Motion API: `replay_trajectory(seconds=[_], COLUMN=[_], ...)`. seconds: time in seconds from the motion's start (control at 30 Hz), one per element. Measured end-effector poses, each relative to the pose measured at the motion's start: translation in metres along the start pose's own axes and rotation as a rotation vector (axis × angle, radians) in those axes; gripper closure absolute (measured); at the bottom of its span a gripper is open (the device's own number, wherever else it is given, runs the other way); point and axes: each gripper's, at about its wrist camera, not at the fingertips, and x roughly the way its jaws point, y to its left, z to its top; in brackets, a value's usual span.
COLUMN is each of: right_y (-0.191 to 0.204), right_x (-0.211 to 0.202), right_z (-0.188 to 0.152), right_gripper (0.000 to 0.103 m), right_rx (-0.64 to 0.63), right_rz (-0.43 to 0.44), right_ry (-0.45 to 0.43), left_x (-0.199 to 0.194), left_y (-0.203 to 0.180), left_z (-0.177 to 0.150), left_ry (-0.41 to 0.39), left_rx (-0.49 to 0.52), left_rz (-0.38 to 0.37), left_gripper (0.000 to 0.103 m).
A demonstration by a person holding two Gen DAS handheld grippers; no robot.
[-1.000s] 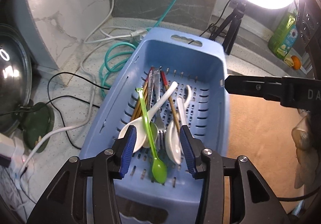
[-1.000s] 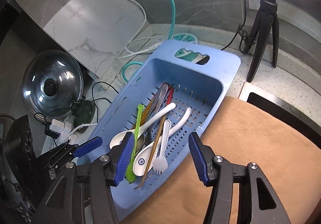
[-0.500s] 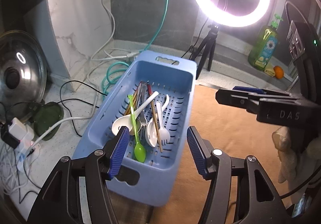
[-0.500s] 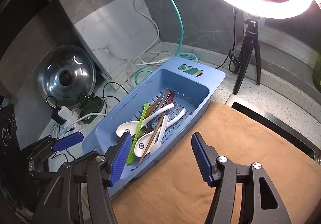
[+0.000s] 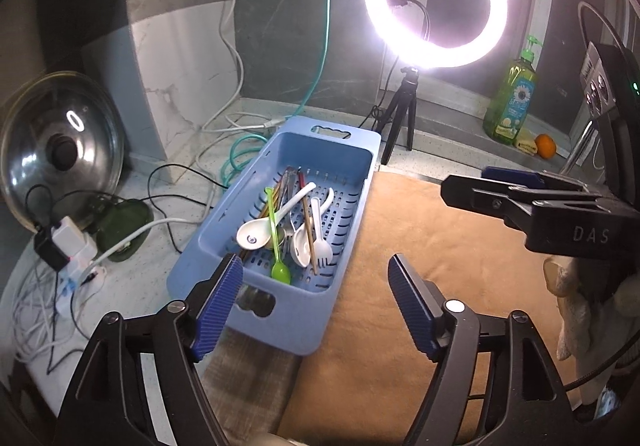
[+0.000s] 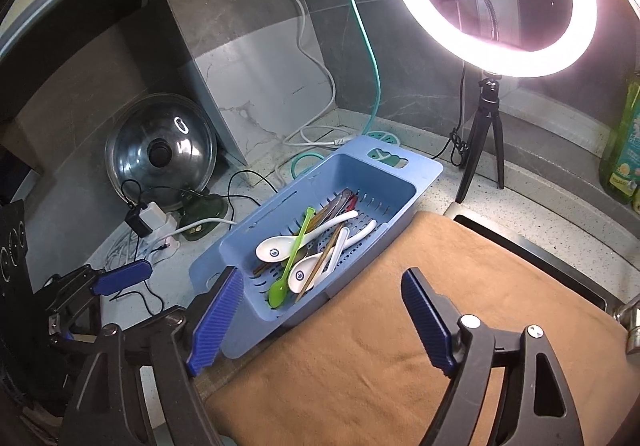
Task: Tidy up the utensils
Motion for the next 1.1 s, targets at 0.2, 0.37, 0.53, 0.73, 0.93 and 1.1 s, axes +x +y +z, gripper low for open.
replay_trajectory(seconds=[0.2, 0.37, 0.53, 0.73, 0.93, 1.1], right_y=[0.004, 0.009, 0.012, 0.012, 0.012, 0.013], right_x=[-0.015, -0.023, -0.030, -0.031, -0.031, -0.028], right_z=[-0.011, -0.015, -0.020, -0.022, -0.022, -0.024], right_gripper=[0.022, 0.022, 0.022, 0.022, 0.021, 0.021], right_rx=[-0.001, -0.019, -0.024, -0.019, -0.017, -0.019], right_rz=[-0.017, -0.042, -0.060, -0.063, -0.064, -0.062], right_ry=[-0.015, -0.030, -0.046, -0.046, -0.043, -0.033], left_x=[-0.012, -0.017, -0.022, -0.025, -0.027, -0.028], left_y=[-0.006, -0.009, -0.010, -0.010, -0.011, -0.010], left_z=[-0.009, -0.012, -0.013, -0.013, -0.013, -0.014], left_ry=[-0.003, -0.008, -0.016, -0.017, -0.020, -0.017], left_rx=[-0.011, -0.003, 0.012, 0.013, 0.016, 0.011], left_rz=[-0.005, -0.004, 0.008, 0.001, 0.003, 0.002], left_gripper=[0.026, 0.023, 0.022, 0.022, 0.022, 0.022])
